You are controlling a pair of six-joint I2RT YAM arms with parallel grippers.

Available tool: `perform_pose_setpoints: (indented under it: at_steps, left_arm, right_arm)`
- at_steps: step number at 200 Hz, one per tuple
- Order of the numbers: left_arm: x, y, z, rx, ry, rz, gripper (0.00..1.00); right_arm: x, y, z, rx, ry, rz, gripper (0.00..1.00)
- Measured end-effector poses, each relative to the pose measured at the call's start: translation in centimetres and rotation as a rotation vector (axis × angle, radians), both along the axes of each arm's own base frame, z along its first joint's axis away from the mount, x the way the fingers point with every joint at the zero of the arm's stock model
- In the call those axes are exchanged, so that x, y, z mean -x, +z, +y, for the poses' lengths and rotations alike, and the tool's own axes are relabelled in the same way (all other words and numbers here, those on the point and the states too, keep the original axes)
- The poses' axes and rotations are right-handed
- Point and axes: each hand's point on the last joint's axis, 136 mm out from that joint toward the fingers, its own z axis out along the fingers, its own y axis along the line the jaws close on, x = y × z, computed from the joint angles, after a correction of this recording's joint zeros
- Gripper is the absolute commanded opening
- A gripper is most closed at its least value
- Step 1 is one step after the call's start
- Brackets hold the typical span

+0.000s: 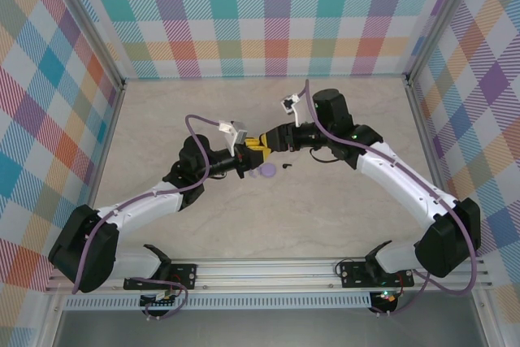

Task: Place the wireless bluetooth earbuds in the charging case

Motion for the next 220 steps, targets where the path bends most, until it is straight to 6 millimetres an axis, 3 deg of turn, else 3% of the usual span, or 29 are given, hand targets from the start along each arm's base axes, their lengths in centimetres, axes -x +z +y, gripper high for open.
perform_pose_setpoints:
  at_steps: [177, 220]
  left_arm:
    - [0.0, -0.3, 0.5, -0.034, 0.023, -0.007, 0.08]
    - [0.2, 0.2, 0.6, -0.033, 0.023, -0.032, 0.08]
  right_arm:
    - [-0.3, -0.4, -0.4, 0.116, -0.046, -0.054, 0.61]
    - [-0.4, 0.6, -1.1, 0.116, -0.082, -0.091, 0.62]
